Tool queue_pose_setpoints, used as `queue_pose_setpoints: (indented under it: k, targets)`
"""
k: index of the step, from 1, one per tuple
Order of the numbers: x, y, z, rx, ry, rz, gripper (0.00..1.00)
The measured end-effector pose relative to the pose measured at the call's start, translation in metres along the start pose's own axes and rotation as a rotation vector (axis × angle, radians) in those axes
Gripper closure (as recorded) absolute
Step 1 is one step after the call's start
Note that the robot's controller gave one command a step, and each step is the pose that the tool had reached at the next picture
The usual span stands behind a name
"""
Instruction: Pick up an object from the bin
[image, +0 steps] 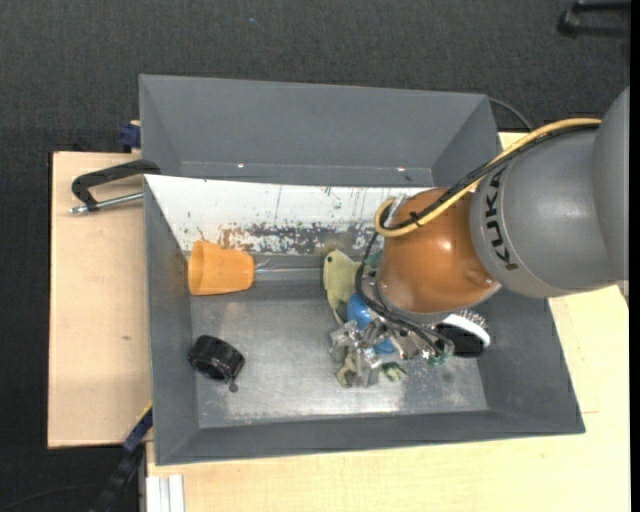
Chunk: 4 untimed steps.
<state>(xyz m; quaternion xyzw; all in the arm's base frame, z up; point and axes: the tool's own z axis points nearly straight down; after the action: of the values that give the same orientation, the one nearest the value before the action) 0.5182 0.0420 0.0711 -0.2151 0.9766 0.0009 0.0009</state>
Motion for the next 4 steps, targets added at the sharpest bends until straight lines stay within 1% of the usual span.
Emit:
queue_pose_setpoints:
  k: [1, 2, 3, 4]
  targets:
    - [-0.010, -0.002, -0.167, 0.006, -0.014, 0.016, 1.00]
    - [-0.020, -0.007, -0.103, -0.001, 0.004, 0.041, 1.00]
    - [-0.021, -0.007, -0.107, 0.001, -0.001, 0.042, 0.00]
    - [0.005, 0.016, -0.034, -0.002, 0.005, -0.164, 0.00]
